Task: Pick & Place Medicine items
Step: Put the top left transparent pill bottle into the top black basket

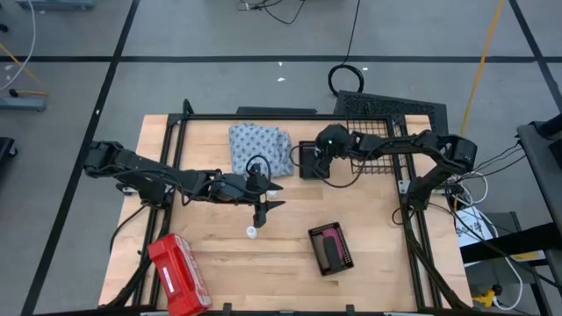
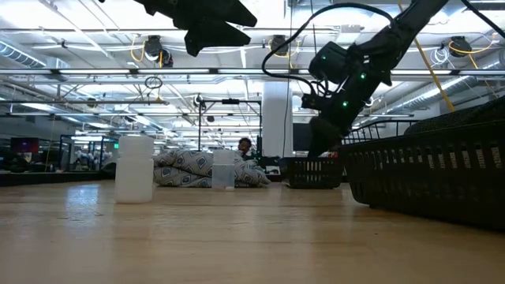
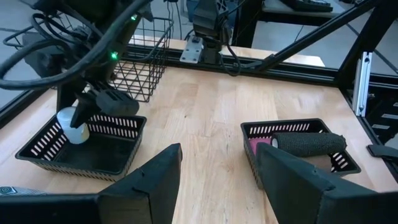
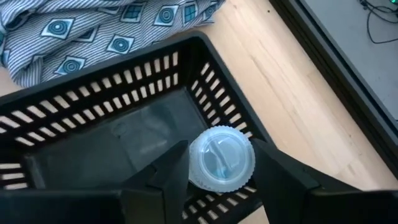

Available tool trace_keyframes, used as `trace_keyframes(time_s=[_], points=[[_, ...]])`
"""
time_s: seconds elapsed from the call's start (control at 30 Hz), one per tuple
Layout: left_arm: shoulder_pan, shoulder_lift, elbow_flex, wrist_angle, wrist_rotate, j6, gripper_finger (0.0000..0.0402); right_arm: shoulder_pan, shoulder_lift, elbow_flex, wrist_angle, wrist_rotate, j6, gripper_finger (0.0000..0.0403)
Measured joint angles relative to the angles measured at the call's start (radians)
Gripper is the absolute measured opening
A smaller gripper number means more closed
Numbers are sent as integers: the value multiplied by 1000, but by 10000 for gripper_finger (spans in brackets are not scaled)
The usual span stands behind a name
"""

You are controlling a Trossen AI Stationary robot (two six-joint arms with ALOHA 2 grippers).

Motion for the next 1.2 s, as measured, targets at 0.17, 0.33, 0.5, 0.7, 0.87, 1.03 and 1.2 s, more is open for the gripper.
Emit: trace_keyframes(time_s=[0.17,0.33,0.5,0.7,0.87,1.03,1.2], points=[[0,0,0,0,0,0,214,1,-1,-15,5,0,-4,162],[0,0,0,0,0,0,214,1,-1,-18,3,-1,-3,164],[0,0,0,0,0,-1,214,1,-1,-18,2,0,-4,164],[0,0,0,0,0,-7,214,1,-1,-20,31,0,0,164],[0,0,0,0,0,-8,214,1,-1,-20,45,0,10,164],[0,0,0,0,0,-7,214,0,0,-22,39,-51,23,165],[0,0,0,-1,0,-7,214,0,1,-22,40,-51,29,186]])
